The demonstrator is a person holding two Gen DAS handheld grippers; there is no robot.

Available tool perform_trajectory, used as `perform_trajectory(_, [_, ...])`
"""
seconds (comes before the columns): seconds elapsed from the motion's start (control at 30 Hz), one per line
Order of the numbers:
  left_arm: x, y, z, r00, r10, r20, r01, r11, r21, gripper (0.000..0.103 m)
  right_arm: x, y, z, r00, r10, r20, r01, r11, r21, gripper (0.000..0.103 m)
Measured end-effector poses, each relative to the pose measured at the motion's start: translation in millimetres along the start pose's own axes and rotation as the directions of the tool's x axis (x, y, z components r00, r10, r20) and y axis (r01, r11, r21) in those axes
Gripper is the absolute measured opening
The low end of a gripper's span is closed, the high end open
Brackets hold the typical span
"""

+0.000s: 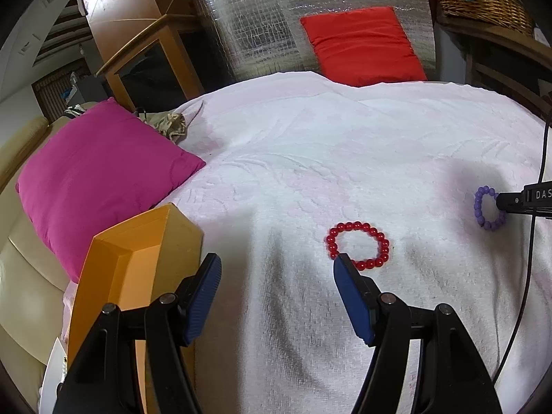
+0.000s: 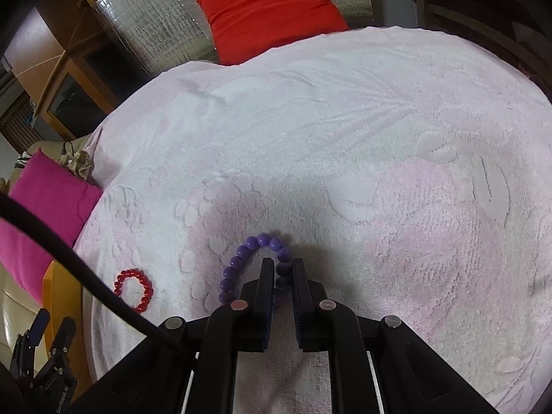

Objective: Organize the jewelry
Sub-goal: 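Close the left gripper on the red bead bracelet while the right gripper holds the purple bracelet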

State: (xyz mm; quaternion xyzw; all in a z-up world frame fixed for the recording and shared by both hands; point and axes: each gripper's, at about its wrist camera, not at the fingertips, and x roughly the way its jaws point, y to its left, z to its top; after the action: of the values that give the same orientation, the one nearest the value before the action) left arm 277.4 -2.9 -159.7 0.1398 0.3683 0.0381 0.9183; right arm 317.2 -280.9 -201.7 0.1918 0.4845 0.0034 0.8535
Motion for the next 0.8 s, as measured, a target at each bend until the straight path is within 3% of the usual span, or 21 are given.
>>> perform_trajectory(0.13, [11,0,0,0.996,-0.07,-0.047,0.068,0.997,-0.032,0.068,-2,-4,-1,1.0,0.024,-0.01,-0.024,1.0,0.008,0.016])
perform_trajectory(0.27, [34,6,-1,0.978,-0.174,-0.116,0.162,0.981,-0.105,0.068,-4,-9,0,0.999,0.043,-0.02,-0.043,0.999,0.023,0.018])
perform_trajectory(0.4, [49,10,2,0.973,-0.197,-0.12,0.178,0.973,-0.149,0.068,-7,-13,0,0.998,0.058,-0.021,-0.057,0.998,0.035,0.018])
perform_trajectory(0.5, [59,10,4,0.959,-0.256,-0.124,0.229,0.953,-0.198,0.068,-10,-15,-1,0.998,0.062,-0.02,-0.061,0.997,0.043,0.018])
perform_trajectory(0.7, [85,2,6,0.956,-0.239,-0.168,0.199,0.954,-0.222,0.068,-9,-18,-2,0.997,0.072,-0.029,-0.07,0.996,0.057,0.018])
perform_trajectory(0.8, [87,-2,9,0.961,-0.231,-0.151,0.196,0.956,-0.216,0.068,-9,-19,-2,0.997,0.074,-0.03,-0.073,0.996,0.052,0.018])
